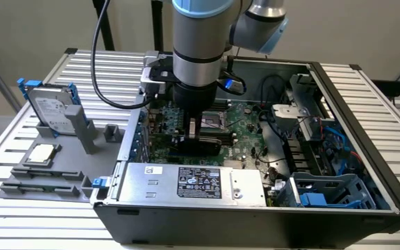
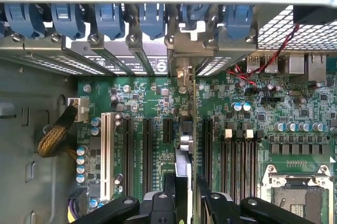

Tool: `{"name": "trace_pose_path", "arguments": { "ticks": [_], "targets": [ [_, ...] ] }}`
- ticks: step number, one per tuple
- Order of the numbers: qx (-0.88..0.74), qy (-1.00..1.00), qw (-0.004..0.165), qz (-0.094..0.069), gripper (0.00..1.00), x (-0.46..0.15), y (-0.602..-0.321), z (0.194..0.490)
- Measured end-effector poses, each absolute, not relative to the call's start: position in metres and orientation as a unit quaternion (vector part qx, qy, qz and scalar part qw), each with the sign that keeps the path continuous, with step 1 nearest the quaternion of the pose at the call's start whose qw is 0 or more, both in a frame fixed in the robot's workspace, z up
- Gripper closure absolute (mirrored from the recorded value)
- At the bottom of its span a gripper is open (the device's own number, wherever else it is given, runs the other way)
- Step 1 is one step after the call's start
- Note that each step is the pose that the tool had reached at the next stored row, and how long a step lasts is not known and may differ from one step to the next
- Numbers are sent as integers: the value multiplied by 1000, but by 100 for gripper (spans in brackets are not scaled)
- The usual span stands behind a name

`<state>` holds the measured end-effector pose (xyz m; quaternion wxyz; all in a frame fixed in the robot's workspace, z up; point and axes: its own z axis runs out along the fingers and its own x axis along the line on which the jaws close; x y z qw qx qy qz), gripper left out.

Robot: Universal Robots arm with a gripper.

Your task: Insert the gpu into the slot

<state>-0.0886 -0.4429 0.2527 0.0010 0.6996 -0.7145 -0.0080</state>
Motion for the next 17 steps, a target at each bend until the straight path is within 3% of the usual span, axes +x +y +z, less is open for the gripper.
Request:
{"name": "trace_pose_path", "arguments": {
  "ticks": [14,16,17],
  "targets": [
    [700,-714,-1,-8,74,-88,-443,248],
    [700,-714,0,-8,73,-88,-443,250],
    [700,-714,0,-8,66,-89,-443,254]
  ]
}}
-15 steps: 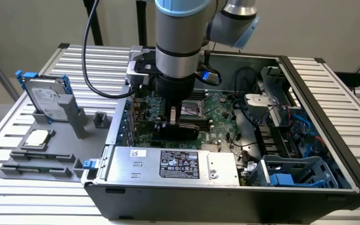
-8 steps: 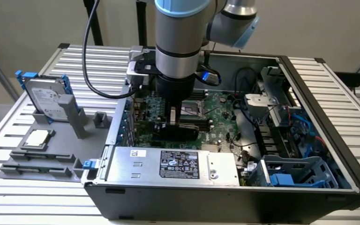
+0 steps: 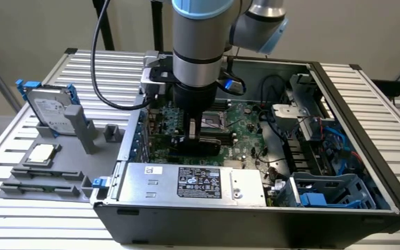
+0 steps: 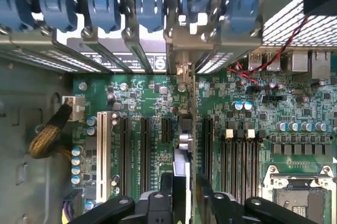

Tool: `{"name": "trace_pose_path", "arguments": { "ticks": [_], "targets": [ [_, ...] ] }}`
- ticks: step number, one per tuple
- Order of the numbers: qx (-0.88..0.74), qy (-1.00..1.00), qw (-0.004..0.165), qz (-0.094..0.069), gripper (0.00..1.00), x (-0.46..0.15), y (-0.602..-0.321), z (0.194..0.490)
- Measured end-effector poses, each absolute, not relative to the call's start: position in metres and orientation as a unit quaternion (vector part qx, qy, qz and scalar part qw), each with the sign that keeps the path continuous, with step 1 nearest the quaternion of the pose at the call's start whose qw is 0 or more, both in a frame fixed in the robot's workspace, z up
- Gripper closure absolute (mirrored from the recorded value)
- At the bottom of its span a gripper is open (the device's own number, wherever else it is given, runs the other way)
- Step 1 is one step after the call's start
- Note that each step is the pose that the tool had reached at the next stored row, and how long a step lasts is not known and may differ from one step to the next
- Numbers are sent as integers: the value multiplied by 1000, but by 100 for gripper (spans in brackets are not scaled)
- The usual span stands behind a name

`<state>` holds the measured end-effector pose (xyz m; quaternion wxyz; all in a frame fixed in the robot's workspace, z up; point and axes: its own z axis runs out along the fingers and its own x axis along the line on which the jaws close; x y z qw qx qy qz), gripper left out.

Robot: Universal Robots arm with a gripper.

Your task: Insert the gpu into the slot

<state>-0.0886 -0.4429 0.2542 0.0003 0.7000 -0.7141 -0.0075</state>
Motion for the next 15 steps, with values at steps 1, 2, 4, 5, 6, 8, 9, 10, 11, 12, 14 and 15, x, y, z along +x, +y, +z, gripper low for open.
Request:
{"name": "trace_pose_path", "arguments": {
  "ticks": [1,2,4,5,6,8,9,10,11,12,14,15],
  "targets": [
    [700,-714,0,-8,66,-89,-443,258],
    [700,-714,0,-8,66,-89,-443,263],
    [700,-714,0,-8,66,-89,-443,272],
    [700,-714,0,-8,66,-89,-443,276],
    [700,-714,1,-8,66,-89,-443,281],
    [700,-714,0,-8,66,-89,-443,289],
    [700,-714,0,-8,66,-89,-443,292],
    [700,-714,1,-7,66,-90,-443,294],
    [700,-714,1,-7,69,-91,-443,296],
    [700,-714,1,-7,69,-92,-443,297],
    [701,-713,1,-7,82,-96,-443,298],
    [701,-713,2,-7,82,-98,-443,298]
  ]
}}
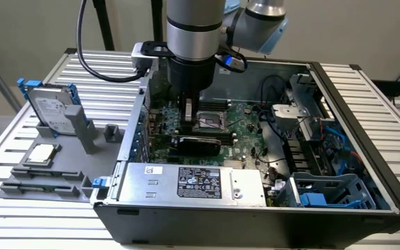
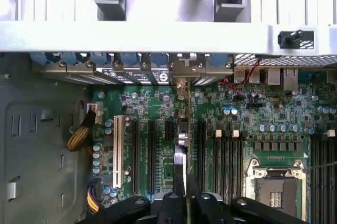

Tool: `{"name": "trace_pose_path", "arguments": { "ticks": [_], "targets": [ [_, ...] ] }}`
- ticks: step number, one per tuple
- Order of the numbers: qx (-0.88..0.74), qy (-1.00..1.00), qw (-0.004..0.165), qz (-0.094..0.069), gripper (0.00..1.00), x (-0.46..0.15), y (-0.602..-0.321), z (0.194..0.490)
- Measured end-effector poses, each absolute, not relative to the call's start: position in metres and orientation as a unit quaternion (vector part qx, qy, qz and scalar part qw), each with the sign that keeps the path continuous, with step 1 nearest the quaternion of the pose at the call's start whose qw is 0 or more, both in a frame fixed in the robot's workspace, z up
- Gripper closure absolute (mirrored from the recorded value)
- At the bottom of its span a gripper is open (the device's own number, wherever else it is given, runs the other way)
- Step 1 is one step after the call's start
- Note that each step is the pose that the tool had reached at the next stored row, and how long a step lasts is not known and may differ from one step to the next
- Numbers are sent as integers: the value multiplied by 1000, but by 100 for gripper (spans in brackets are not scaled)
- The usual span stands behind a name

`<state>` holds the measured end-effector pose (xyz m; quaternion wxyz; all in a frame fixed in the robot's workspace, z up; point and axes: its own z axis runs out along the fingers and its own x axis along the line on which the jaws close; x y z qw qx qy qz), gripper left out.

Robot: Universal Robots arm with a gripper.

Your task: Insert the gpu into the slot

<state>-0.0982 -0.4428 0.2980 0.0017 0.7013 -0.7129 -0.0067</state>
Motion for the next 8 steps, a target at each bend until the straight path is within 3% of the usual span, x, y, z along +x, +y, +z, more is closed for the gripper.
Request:
{"name": "trace_pose_path", "arguments": {
  "ticks": [1,8],
  "targets": [
    [702,-712,2,-7,89,-100,-443,298],
    [703,-710,26,-24,89,-105,-443,298]
  ]
}}
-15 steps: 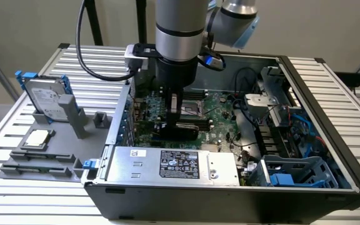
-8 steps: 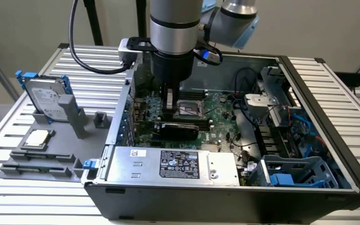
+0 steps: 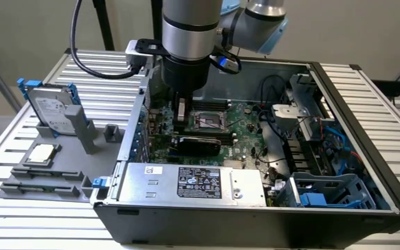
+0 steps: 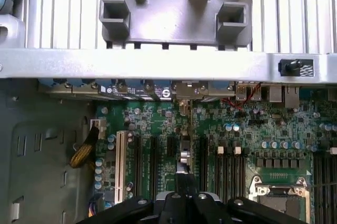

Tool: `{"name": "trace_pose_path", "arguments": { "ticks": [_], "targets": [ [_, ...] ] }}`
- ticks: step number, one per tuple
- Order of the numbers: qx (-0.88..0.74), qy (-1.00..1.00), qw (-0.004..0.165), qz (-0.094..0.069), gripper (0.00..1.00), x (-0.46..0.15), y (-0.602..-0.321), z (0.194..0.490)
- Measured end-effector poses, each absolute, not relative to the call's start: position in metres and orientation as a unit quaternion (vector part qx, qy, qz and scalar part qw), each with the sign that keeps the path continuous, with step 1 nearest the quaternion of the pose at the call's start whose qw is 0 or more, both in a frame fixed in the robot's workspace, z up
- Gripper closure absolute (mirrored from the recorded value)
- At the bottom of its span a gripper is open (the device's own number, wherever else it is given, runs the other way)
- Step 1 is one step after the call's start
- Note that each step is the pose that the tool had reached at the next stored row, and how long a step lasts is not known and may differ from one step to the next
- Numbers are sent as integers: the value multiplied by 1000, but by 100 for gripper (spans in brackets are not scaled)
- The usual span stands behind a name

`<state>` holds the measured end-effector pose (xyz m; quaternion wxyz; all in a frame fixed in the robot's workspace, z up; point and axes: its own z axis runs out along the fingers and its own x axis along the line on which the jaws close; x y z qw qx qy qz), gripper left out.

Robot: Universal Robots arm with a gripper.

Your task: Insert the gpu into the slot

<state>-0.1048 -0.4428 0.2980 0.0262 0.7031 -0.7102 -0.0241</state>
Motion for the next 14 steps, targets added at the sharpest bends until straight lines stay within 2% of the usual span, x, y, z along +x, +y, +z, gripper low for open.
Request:
{"name": "trace_pose_path", "arguments": {
  "ticks": [14],
  "targets": [
    [700,-704,90,-75,89,-116,-443,298]
  ]
}}
